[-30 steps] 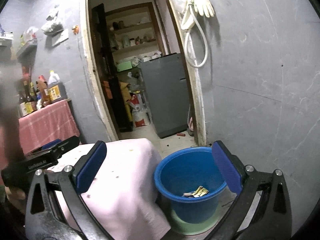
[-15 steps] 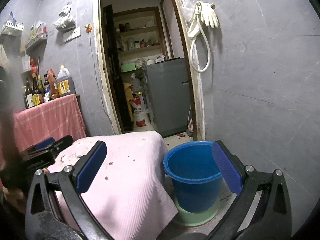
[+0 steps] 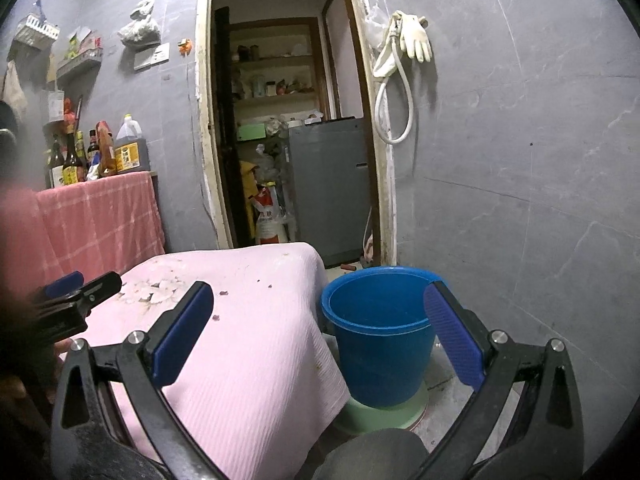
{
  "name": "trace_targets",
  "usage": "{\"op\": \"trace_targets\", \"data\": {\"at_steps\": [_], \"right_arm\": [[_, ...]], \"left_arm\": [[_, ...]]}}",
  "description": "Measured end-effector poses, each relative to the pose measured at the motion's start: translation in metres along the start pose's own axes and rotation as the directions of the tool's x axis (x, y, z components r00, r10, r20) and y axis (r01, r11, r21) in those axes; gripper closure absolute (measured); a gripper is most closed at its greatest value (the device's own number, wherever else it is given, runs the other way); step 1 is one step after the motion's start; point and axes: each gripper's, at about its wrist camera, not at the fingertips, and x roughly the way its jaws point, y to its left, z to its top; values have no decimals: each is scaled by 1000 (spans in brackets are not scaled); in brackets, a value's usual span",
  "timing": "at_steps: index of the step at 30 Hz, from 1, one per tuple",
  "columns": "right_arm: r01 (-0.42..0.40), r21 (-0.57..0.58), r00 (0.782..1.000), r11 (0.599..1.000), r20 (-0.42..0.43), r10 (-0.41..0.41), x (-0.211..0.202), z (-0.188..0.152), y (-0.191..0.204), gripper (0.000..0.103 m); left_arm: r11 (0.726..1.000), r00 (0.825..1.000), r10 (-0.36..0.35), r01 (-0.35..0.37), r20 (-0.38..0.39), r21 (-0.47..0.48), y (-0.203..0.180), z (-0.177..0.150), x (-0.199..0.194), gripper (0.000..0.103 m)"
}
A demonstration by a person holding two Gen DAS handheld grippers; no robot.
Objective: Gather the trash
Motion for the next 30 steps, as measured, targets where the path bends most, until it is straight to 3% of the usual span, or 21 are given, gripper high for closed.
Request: {"op": "trace_targets", "data": {"at_steps": [10,30], "right_arm": [[-8,-44,997,999,73,11,-18,-25,17,0],[27,-16,997,1000,68,-25,-23,-58,14,0]], "left_arm": [[999,999,39,-39,9,-18,5,-30,-20,2],[993,992,116,-115,54,-29,15,-63,-43,2]]}}
